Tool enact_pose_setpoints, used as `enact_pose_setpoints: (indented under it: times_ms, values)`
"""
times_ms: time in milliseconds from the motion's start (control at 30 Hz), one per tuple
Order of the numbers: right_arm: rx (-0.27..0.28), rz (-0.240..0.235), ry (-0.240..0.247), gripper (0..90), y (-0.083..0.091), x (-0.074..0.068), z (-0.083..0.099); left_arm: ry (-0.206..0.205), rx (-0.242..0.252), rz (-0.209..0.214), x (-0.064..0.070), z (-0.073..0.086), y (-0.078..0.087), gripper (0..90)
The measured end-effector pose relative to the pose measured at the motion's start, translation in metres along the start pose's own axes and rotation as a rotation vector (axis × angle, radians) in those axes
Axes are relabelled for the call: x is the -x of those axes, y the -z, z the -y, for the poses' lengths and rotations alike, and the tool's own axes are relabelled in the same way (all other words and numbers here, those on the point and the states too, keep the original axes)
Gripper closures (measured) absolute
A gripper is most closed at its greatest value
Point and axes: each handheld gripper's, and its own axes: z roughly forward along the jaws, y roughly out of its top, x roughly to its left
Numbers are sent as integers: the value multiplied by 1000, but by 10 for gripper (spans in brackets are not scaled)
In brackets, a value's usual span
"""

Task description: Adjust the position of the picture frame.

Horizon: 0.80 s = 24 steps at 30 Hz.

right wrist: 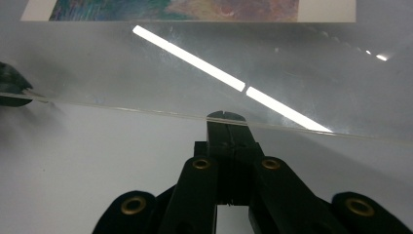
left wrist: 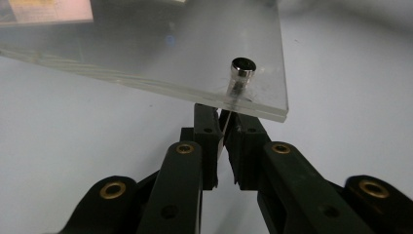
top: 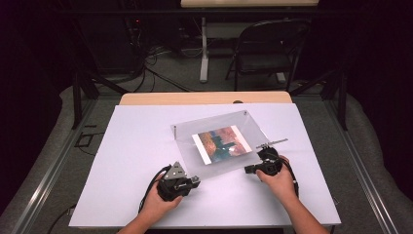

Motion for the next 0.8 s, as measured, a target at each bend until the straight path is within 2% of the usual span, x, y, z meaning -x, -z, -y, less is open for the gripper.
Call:
enact_pose_setpoints:
  times_ms: [67, 333, 567, 633, 667, 700, 733, 800]
  values:
    - [-14, 14, -4, 900, 1, 2, -6, 1, 3, 3, 2, -3, -3, 835]
    - [-38, 81, 38, 900, 4, 9, -25, -7, 12, 22, 10, -13, -17, 842]
    - [-43, 108, 27, 900, 9, 18, -35, -6, 10, 24, 17, -24, -36, 841]
    - [-15, 104, 13, 900, 14, 23, -37, -8, -7, 25, 19, -26, -42, 836]
    - [21, 80, 0, 900, 17, 25, -39, -9, 1, 34, 20, -26, -45, 834]
    - [21, 80, 0, 900, 17, 25, -39, -9, -2, 47, 20, -27, -47, 834]
    - [50, 54, -24, 900, 22, 26, -43, -23, 1, 53, 24, -30, -49, 837]
    - [60, 57, -21, 900, 23, 25, -44, -25, 5, 57, 26, -32, -51, 838]
